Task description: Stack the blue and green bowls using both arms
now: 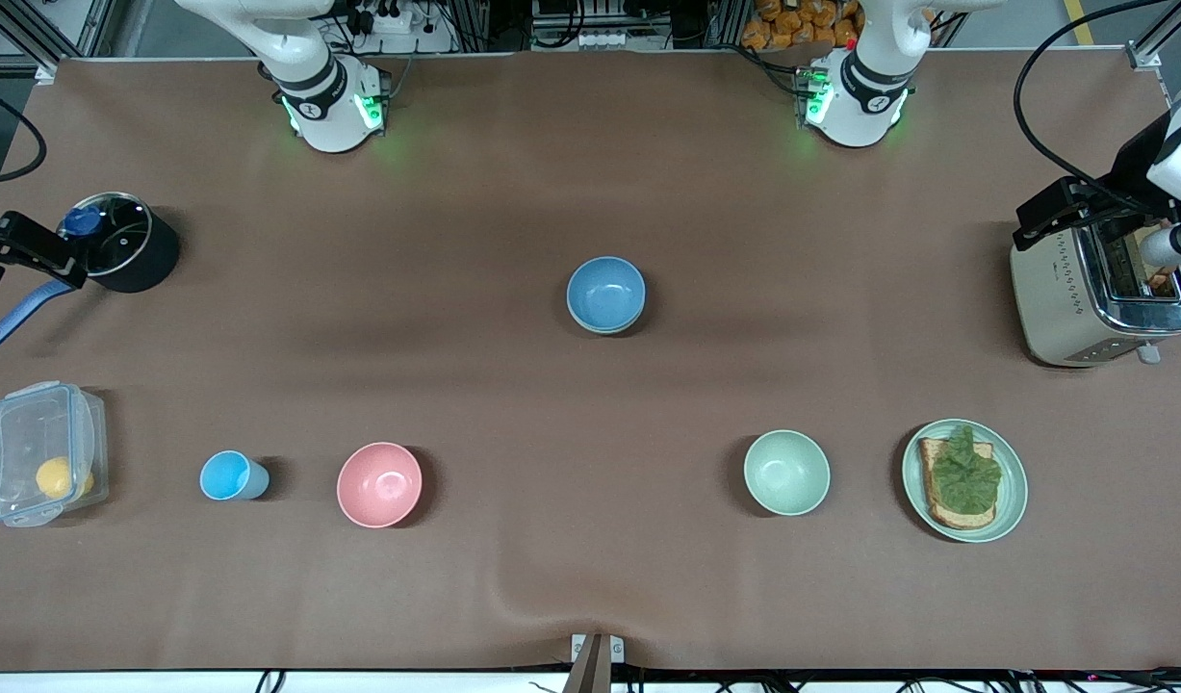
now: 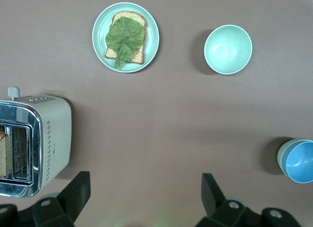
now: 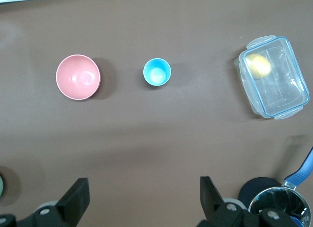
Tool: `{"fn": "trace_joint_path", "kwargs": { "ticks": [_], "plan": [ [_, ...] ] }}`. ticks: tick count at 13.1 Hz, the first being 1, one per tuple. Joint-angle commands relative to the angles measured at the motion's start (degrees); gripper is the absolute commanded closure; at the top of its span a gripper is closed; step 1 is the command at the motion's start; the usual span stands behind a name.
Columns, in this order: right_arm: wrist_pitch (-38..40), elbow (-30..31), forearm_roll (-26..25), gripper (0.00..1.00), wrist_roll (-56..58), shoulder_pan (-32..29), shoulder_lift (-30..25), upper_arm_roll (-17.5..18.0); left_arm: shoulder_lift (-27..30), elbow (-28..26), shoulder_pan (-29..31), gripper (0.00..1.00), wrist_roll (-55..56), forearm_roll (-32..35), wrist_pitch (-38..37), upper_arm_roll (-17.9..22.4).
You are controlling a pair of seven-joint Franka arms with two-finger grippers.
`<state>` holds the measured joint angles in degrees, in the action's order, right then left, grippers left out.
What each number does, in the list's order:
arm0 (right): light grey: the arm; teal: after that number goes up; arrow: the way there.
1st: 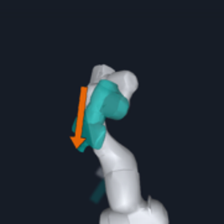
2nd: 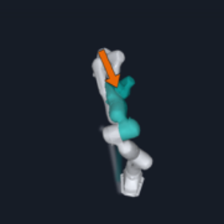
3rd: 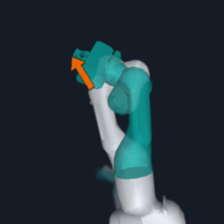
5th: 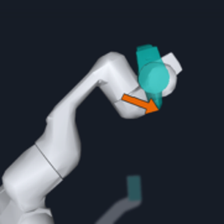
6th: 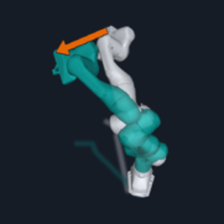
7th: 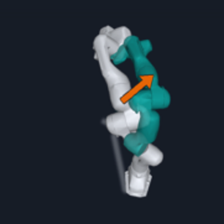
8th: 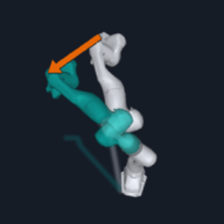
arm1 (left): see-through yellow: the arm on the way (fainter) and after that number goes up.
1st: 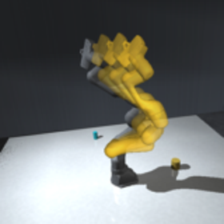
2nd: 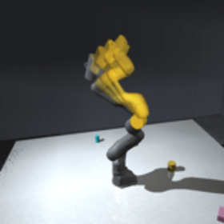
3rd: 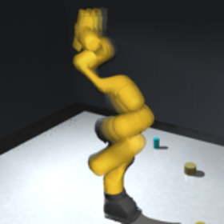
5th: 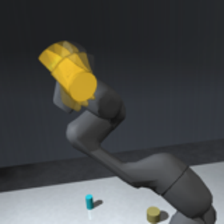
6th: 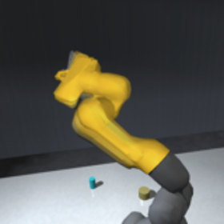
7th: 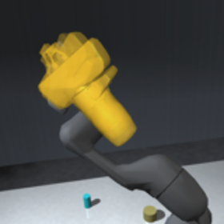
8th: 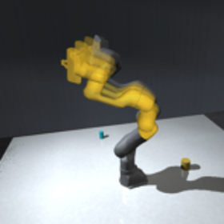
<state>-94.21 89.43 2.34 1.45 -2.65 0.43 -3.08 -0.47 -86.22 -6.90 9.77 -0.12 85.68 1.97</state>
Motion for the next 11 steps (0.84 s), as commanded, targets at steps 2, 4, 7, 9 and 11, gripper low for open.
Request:
{"fn": "trace_joint_path", "kwargs": {
  "ticks": [2,4,7,9,11],
  "plan": [
    [0.16,0.92,-1.2,0.0,0.48,-1.05,-0.87,1.41,0.91,-0.53,0.4,0.0,-1.42,-1.11,0.19,0.05],
    [0.16,0.83,-1.2,0.0,0.3,-0.87,-0.78,1.41,1.0,-0.35,0.22,0.0,-1.07,-0.59,0.11,-0.04],
    [0.08,0.75,-1.2,0.0,0.3,-0.78,-0.69,1.41,1.17,-0.26,0.31,0.0,-1.07,-0.59,0.11,-0.04],
    [0.25,0.66,-1.2,0.0,0.83,-1.04,-0.69,1.32,1.35,0.26,0.31,0.0,-0.98,-0.5,0.1,-0.04],
    [0.25,0.74,-1.2,0.0,0.83,-1.05,-0.69,1.23,1.35,0.44,0.31,0.0,-0.98,-0.5,0.1,-0.04]
  ]
}}
